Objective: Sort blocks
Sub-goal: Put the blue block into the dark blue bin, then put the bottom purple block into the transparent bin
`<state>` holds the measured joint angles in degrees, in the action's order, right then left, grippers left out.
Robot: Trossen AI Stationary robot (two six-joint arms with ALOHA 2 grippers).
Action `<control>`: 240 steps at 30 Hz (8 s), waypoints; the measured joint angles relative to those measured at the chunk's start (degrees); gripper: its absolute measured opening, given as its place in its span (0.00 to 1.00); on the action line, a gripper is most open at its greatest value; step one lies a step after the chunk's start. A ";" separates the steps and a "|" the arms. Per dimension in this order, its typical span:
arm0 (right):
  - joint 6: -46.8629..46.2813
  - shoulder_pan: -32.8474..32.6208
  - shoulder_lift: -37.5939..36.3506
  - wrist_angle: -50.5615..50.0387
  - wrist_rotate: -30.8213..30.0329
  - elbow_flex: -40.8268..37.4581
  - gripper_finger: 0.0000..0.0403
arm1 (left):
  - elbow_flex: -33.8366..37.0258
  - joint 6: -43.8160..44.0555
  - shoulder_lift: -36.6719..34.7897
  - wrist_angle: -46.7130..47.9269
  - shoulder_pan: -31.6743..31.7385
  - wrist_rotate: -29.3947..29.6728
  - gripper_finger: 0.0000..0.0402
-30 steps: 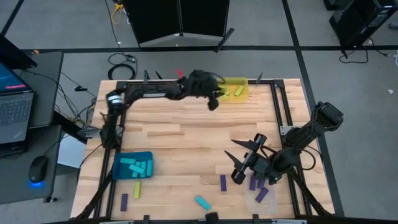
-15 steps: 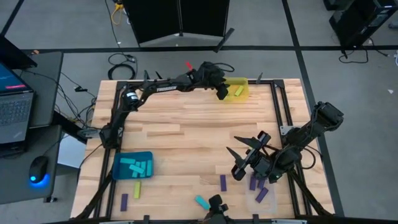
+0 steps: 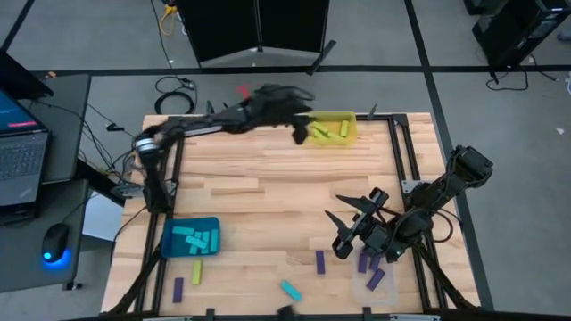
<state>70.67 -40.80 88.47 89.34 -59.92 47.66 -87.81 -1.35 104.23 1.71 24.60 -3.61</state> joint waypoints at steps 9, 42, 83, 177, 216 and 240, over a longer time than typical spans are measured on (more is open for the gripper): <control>-16.91 8.03 0.00 -9.09 -4.23 0.02 0.53 | 38.99 6.05 -34.24 -14.65 -5.10 -0.49 0.36; -110.18 11.95 35.55 -124.22 42.79 57.73 0.56 | 56.26 7.61 -79.53 2.82 -25.48 2.01 0.36; -132.05 6.05 50.58 -136.75 47.64 62.90 0.44 | 56.24 10.65 -87.04 10.14 -25.49 1.85 0.36; -70.52 25.22 31.17 -21.04 33.21 20.60 0.61 | 56.13 18.83 -91.75 15.08 -25.49 13.45 0.36; -53.15 31.83 -13.92 -23.49 33.08 -20.98 0.60 | 21.44 96.29 -17.28 51.32 -68.37 -6.75 0.36; -60.11 28.29 -13.90 -31.76 44.67 -20.98 0.59 | 20.85 135.03 -2.81 43.16 -85.36 -15.01 0.36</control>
<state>10.55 -12.51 74.56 57.58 -15.25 26.68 -66.96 133.68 101.43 44.87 -60.76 -18.62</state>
